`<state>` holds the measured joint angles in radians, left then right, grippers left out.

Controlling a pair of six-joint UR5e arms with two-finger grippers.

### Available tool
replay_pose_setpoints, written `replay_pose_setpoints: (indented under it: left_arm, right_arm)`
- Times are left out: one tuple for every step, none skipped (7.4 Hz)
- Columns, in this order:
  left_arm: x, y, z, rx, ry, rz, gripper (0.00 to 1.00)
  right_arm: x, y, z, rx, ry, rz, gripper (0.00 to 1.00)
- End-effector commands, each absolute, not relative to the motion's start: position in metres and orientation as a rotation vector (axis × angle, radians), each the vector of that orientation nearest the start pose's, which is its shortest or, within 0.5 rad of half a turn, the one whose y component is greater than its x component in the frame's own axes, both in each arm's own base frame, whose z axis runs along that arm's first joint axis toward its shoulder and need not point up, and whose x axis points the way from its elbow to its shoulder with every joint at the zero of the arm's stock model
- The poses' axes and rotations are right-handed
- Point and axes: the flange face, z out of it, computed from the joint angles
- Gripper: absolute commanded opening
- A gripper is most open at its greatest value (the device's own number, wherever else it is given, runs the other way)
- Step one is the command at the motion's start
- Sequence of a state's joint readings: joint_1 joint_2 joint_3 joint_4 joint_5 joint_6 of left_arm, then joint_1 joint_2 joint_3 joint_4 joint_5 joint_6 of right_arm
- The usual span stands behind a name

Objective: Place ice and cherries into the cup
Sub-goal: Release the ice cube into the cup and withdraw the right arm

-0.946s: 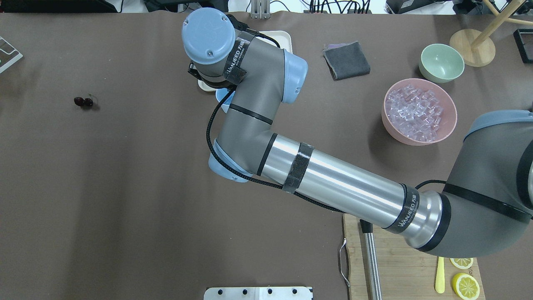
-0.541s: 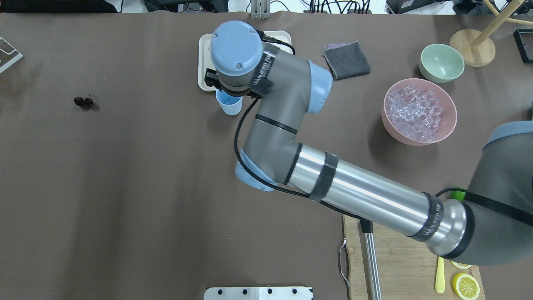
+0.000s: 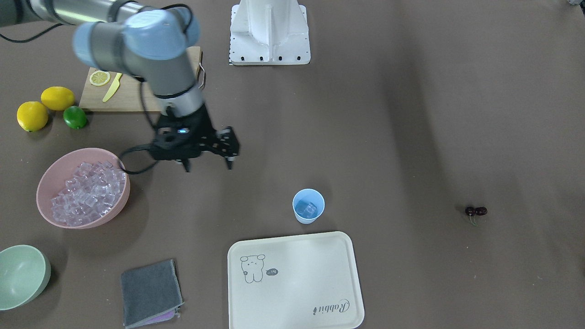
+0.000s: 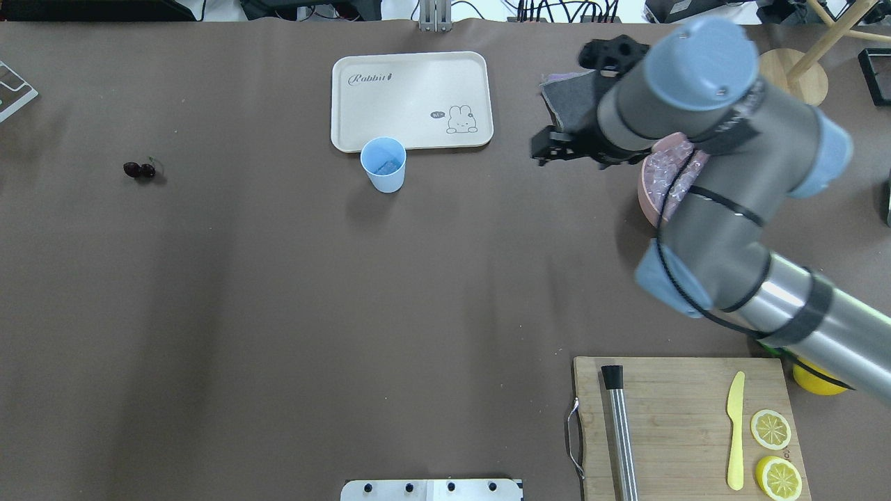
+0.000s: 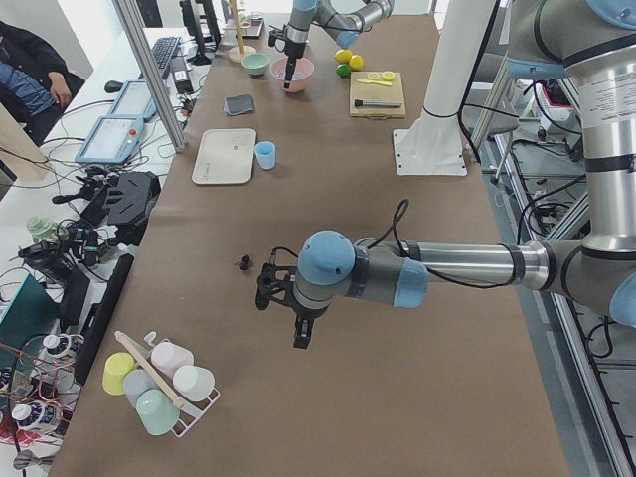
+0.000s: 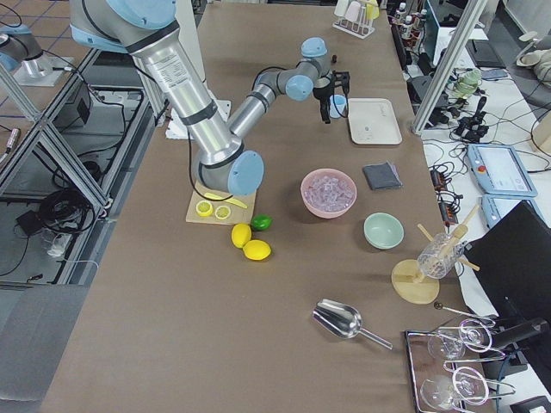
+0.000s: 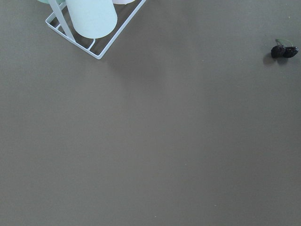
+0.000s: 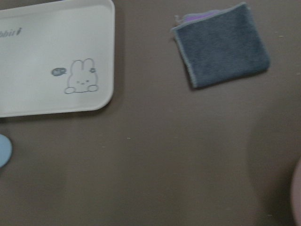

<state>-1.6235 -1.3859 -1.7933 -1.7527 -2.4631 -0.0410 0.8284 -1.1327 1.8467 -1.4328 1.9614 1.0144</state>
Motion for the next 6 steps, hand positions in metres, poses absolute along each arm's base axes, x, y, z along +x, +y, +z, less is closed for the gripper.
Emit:
replay_pose_setpoints:
  left_arm:
    - [-0.019,-0.501,0.588,0.211,0.876,0.009,0.98]
    - [0.016,-0.531,0.577,0.216,0.852,-0.013,0.98]
    - [0.041,-0.563,0.562,0.206,0.86,-0.025,0.98]
    - [0.056,-0.588,0.54,0.208,0.875,-0.045,0.98]
    - [0.08,-0.619,0.495,0.22,0.903,-0.07,0.98]
    - [0.092,-0.638,0.46,0.225,0.925,-0.109,0.98]
  right_arm:
    - [-0.219,-0.511,0.368,0.236,-0.829,-0.003,0.99]
    - [-0.174,-0.515,0.397,0.249,-0.807,-0.046,0.99]
    - [-0.122,-0.509,0.437,0.239,-0.796,-0.083,0.99]
    - [-0.063,-0.51,0.45,0.254,-0.836,-0.056,0.99]
    - [-0.014,-0.5,0.468,0.279,-0.846,-0.051,0.99]
    - [0.008,-0.488,0.504,0.257,-0.819,-0.031,0.99]
